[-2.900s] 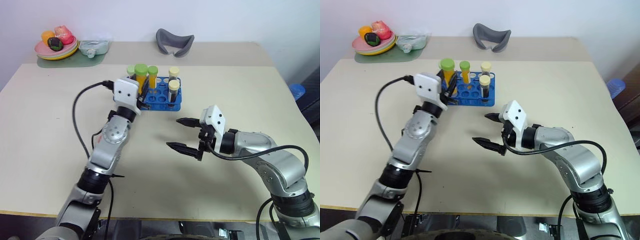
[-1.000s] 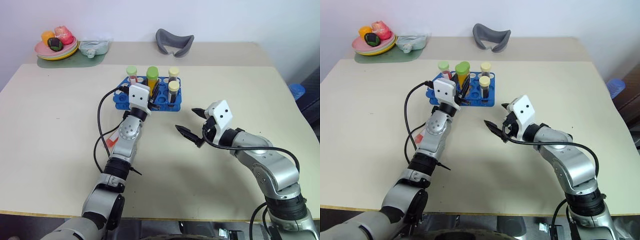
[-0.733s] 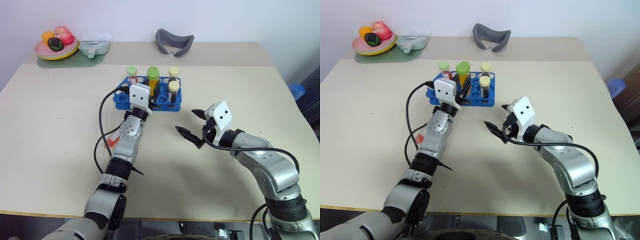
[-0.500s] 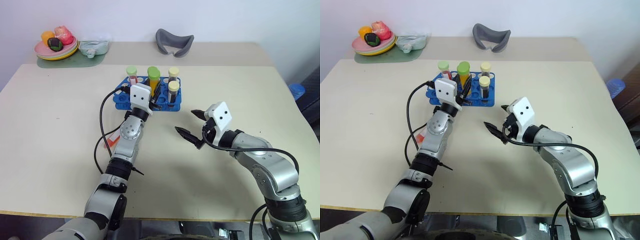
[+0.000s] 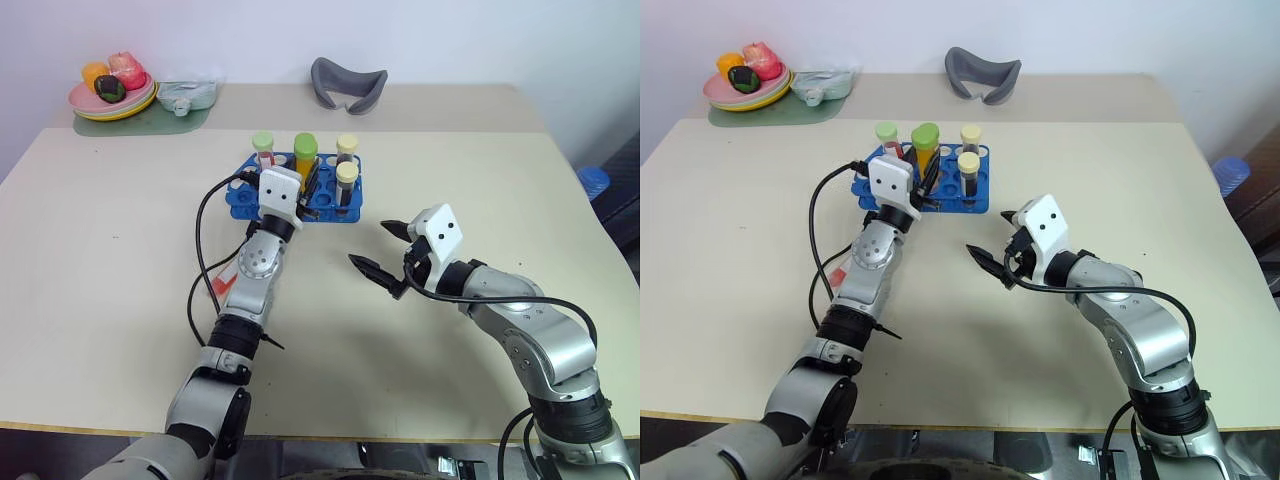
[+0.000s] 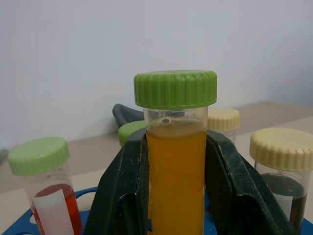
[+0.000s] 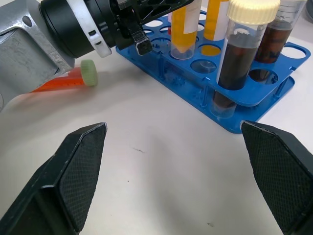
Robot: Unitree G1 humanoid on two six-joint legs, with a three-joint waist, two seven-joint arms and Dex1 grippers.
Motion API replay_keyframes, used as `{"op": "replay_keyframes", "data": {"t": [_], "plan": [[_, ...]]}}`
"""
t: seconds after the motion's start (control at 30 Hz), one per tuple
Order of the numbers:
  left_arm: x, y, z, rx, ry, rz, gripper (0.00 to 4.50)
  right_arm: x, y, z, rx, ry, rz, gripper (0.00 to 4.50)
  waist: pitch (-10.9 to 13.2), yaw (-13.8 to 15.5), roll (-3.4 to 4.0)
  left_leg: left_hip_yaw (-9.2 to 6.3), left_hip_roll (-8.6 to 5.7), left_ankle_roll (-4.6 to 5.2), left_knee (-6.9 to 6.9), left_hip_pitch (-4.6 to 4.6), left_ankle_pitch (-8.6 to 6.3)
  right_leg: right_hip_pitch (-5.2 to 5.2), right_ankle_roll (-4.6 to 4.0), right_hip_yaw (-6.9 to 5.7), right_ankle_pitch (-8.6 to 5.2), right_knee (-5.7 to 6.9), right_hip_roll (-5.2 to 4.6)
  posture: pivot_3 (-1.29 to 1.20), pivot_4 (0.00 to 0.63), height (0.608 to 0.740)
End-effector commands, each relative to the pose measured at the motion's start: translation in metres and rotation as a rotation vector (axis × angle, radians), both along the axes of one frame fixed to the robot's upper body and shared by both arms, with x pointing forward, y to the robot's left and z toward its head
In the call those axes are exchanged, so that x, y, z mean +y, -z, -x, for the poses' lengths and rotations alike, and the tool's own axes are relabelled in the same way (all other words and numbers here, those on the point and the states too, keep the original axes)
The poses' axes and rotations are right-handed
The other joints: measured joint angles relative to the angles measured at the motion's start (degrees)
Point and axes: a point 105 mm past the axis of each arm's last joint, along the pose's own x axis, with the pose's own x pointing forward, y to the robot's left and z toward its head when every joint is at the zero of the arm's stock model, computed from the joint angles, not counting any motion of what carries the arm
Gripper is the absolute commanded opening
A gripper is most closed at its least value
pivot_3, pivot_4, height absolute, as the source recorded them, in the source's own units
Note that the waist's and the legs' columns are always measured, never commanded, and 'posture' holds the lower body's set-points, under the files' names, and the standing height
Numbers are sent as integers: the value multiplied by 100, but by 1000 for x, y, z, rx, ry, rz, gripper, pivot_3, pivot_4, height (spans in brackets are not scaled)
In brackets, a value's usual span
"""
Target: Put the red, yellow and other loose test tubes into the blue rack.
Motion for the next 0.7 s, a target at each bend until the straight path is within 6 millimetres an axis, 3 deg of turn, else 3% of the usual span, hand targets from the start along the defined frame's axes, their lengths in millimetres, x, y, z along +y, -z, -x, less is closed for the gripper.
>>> {"op": "replay_keyframes", "data": {"t": [0.03,0.4,0.5,0.63,0.7], "plan": [[-3,-3,5,-7,24,11,1247,4,-8,4,-33,-22,-23,4500,0,-1,0,0,0,0,0,0,0,0,0,0,0,0,0,0,150,740],[-6,0,5,2,19,-7,1247,6,-7,4,-31,-25,-28,4500,0,2,0,0,0,0,0,0,0,0,0,0,0,0,0,0,150,740],[-6,-1,5,0,19,-9,2351,6,-8,4,-33,-26,-28,4500,0,3,0,0,0,0,0,0,0,0,0,0,0,0,0,0,150,740],[1,-9,8,-16,23,12,4325,7,-8,4,-36,-28,-26,4500,0,-1,0,0,0,0,0,0,0,0,0,0,0,0,0,0,150,740],[9,-22,16,-48,29,30,4418,6,-10,4,-39,-27,-24,4500,0,-7,0,0,0,0,0,0,0,-1,0,0,0,0,0,0,150,740]]}}
